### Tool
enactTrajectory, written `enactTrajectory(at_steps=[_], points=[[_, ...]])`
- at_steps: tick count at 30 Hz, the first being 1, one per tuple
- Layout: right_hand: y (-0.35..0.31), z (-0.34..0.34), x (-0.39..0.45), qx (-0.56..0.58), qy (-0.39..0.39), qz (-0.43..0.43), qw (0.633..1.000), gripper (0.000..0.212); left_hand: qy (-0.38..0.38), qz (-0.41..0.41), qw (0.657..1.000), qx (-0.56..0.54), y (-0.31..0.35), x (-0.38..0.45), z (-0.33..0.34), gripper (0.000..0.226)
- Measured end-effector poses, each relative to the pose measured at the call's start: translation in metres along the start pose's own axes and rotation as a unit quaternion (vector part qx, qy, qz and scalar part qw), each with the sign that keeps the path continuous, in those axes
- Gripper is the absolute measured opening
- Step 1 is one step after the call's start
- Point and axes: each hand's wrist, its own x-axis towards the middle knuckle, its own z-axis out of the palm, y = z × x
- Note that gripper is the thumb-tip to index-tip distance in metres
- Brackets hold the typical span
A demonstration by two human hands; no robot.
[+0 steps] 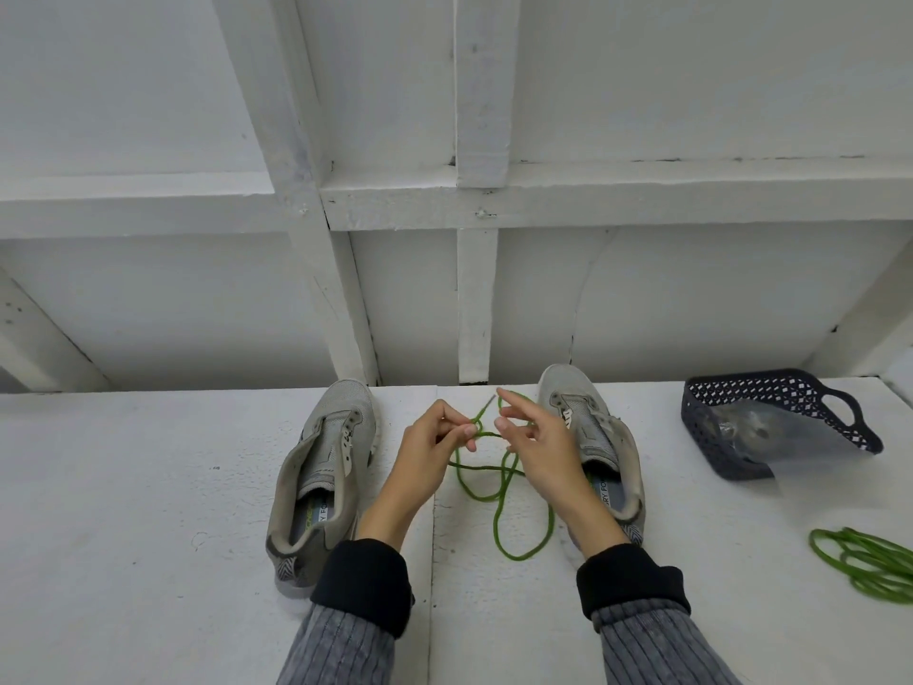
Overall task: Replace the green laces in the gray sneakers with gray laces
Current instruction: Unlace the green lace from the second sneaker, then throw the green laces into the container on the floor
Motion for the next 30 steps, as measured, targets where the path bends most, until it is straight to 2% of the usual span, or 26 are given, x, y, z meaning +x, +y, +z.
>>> enactTrajectory(at_steps=[3, 6, 10, 13, 15, 17, 19, 22, 25, 27, 30], points=[[-0.007, -0.005, -0.006, -0.028, -0.03, -0.026, 0.999, 0.042, -0.008, 0.005, 1.0, -0.027, 0.005, -0.001, -0.001, 0.014], [-0.011, -0.011, -0.011, -0.123, -0.048, -0.076, 0.988, 0.043, -0.025, 0.008, 0.999, -0.023, 0.009, -0.001, -0.003, 0.015], [-0.013, -0.018, -0.012, -0.265, -0.091, -0.083, 0.956, 0.032, -0.054, -0.001, 0.998, -0.021, 0.015, -0.002, -0.004, 0.015], [-0.019, -0.019, -0.018, -0.346, -0.086, -0.102, 0.929, 0.021, -0.075, 0.0, 0.997, -0.019, 0.02, -0.003, -0.004, 0.015], [-0.023, -0.02, -0.024, -0.368, -0.078, -0.123, 0.918, 0.019, -0.086, 0.004, 0.996, -0.011, 0.026, -0.005, -0.002, 0.014], [-0.03, -0.025, -0.032, -0.343, -0.081, -0.12, 0.928, 0.02, -0.106, -0.003, 0.994, -0.008, 0.033, -0.007, 0.003, 0.013], [-0.038, -0.038, -0.036, -0.342, -0.042, -0.104, 0.933, 0.021, -0.131, -0.013, 0.991, 0.014, 0.041, -0.007, 0.007, 0.022], [-0.04, -0.08, -0.035, -0.379, 0.095, -0.086, 0.916, 0.016, -0.141, -0.017, 0.988, 0.057, 0.053, -0.006, 0.01, 0.039], [-0.022, -0.137, -0.033, -0.387, 0.189, -0.044, 0.901, 0.016, -0.129, -0.019, 0.991, 0.014, 0.068, -0.002, 0.014, 0.037], [-0.004, -0.169, -0.041, -0.391, 0.225, 0.01, 0.893, 0.015, -0.106, -0.02, 0.994, -0.036, 0.081, 0.002, 0.023, 0.035], [0.025, -0.201, -0.06, -0.372, 0.238, 0.088, 0.893, 0.016, -0.066, -0.016, 0.992, -0.108, 0.105, 0.006, 0.043, 0.034]])
